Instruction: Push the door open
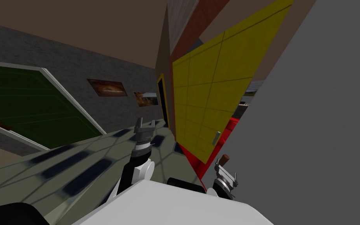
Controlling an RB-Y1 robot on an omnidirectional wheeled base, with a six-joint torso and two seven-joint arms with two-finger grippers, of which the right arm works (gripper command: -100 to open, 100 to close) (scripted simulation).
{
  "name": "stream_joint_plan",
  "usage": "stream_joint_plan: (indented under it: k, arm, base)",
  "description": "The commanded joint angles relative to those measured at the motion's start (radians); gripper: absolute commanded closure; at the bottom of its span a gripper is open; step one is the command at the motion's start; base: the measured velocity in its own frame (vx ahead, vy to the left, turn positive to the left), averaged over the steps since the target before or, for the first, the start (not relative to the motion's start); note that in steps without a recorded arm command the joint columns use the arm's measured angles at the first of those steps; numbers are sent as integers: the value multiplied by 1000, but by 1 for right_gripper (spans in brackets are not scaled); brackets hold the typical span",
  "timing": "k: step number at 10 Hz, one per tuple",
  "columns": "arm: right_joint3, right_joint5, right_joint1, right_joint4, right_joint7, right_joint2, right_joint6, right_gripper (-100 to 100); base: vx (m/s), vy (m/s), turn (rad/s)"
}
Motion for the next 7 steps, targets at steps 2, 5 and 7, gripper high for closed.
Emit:
stream_joint_plan:
  k: [2,5,7]
  arm:
    - [-34,-10,0,50,-12,-29,-17,100]
    - [-34,-10,0,50,-12,-29,-17,100]
    - [-34,-10,-13,50,-12,-29,-17,100]
  base:
    - [16,-16,-6]
    - [-4,1,4]
    - [4,-2,-8]
